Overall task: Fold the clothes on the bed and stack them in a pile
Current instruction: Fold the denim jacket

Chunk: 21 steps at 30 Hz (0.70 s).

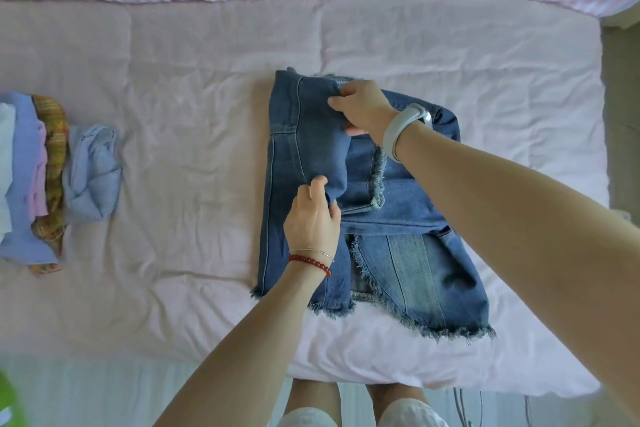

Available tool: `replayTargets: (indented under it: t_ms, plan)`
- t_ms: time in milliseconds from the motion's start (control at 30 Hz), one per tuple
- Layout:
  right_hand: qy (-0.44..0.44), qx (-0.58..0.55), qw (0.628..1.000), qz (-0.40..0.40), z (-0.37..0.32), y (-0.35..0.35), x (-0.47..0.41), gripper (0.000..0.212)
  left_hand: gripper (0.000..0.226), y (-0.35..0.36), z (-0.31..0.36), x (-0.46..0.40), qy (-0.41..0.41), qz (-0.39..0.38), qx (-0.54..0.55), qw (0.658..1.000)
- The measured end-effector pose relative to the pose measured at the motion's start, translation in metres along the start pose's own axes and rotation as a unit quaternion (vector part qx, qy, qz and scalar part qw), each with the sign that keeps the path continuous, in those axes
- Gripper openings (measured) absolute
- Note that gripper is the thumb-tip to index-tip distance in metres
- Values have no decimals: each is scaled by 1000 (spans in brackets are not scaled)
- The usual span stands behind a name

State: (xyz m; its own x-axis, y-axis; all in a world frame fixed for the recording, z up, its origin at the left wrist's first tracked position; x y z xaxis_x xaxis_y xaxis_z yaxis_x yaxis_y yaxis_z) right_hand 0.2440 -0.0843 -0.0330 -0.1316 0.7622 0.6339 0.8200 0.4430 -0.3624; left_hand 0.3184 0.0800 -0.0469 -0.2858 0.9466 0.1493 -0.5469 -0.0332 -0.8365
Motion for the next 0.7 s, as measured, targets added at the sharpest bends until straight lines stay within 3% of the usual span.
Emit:
replayTargets:
  t_ms: [133, 267, 400, 500, 567, 633, 700]
  plan:
    - [-8, -57, 998, 8, 3, -5, -5, 28, 31, -15, 3, 5, 89, 26, -1, 996]
    - [-3, -219, 975, -21, 15, -16, 8, 23, 35, -32, 15, 17, 157, 58, 11, 986]
    - [-41, -287, 957, -8, 36, -50, 34, 28, 36, -29, 46, 36, 181, 37, 63, 981]
    - [-39, -307, 950, 46, 58, -87, 42, 25, 33, -5, 86, 44, 186, -29, 110, 976]
    - [-27, -260, 961, 93, 73, -106, 41, 24, 33, 17, 108, 42, 144, -100, 116, 978]
    - [-14, -135, 981, 135, 86, -119, 36, 29, 40, 44, 113, 42, 108, -208, 75, 969]
    - [5, -22, 984, 179, 98, -123, 31, 34, 44, 55, 106, 46, 137, -257, 55, 955]
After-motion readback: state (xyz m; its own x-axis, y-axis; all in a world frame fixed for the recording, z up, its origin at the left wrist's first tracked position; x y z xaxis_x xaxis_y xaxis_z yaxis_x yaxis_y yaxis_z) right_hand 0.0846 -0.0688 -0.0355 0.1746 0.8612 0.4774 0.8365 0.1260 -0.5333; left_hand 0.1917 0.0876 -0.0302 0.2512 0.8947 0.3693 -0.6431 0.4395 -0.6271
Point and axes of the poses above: each hand's wrist, its own x-axis away from the middle knuckle, its own y-axis out of the palm, z = x × y, the point moved 3 cm from there along -x, towards the middle knuckle, and after that the axes turned 4 degrees about x, right-handed, at the moved point
